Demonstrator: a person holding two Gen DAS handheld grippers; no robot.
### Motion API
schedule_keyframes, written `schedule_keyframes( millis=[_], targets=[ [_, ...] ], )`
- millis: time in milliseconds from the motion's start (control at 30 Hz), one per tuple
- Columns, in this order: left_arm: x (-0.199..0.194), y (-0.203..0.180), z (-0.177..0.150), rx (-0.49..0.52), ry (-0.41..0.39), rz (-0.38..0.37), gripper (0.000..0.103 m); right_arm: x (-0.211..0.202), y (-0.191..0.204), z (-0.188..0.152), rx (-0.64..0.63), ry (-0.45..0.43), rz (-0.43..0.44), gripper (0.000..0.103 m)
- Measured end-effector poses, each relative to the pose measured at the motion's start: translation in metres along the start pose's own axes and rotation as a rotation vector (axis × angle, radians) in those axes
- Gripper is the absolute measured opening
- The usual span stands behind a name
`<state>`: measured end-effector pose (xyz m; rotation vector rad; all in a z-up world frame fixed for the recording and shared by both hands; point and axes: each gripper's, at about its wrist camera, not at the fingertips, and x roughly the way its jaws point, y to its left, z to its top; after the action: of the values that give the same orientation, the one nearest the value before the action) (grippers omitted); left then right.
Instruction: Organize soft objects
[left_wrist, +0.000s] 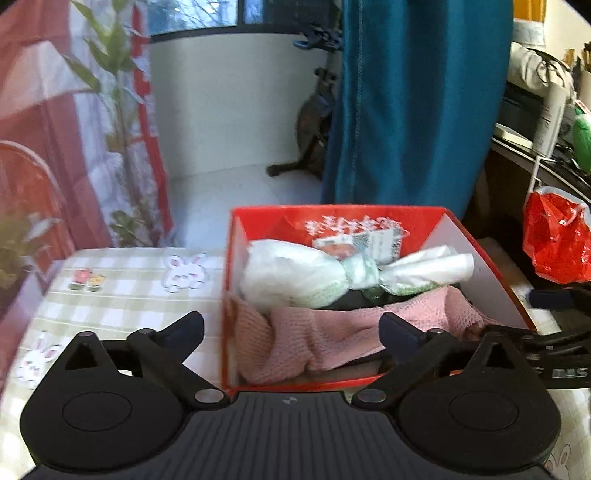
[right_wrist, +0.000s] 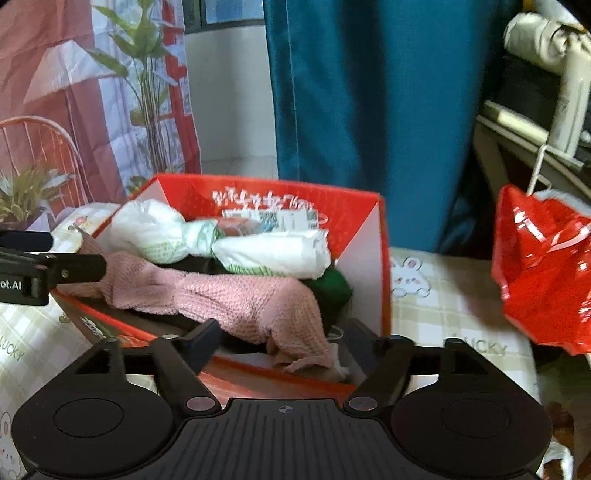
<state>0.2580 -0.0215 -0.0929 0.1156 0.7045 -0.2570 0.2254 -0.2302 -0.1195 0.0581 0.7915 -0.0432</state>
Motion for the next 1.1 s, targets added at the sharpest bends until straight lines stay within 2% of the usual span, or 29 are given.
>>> schedule_keyframes(
  millis=[33, 100, 267, 400, 467, 733, 867, 1000, 1100],
  targets=[
    [-0.006, 0.000, 0.001, 0.001, -0.002, 0.019, 0.103, -0.007, -0.001, 0.001, 0.003, -0.009, -0.002, 0.086],
    [-0.020, 0.003, 0.003, -0.005, -0.018, 0.036, 0.103, -0.023, -0.002, 0.003, 0.016, -0.038, 0.001, 0.103],
    [-0.068, 0.011, 0.010, -0.032, -0.097, 0.045, 0.103, -0.066, -0.003, 0.010, 0.052, -0.110, 0.017, 0.103],
    [-0.119, 0.011, 0.017, -0.025, -0.205, 0.007, 0.103, -0.109, -0.003, 0.018, 0.104, -0.181, 0.020, 0.103],
    [-0.145, 0.006, 0.021, -0.013, -0.258, 0.021, 0.103, -0.134, -0.003, 0.022, 0.112, -0.221, 0.018, 0.103],
    [-0.225, -0.025, 0.023, 0.060, -0.411, 0.061, 0.103, -0.229, 0.014, 0.029, 0.052, -0.393, 0.004, 0.103],
    [-0.245, -0.038, 0.010, 0.066, -0.455, 0.116, 0.103, -0.263, 0.022, 0.018, 0.058, -0.461, -0.014, 0.103],
    [-0.258, -0.040, -0.005, 0.044, -0.441, 0.097, 0.103, -0.285, 0.026, 0.001, 0.094, -0.496, 0.004, 0.103],
    [-0.271, -0.041, -0.016, 0.041, -0.466, 0.114, 0.103, -0.298, 0.028, -0.012, 0.119, -0.500, 0.042, 0.103]
  ],
)
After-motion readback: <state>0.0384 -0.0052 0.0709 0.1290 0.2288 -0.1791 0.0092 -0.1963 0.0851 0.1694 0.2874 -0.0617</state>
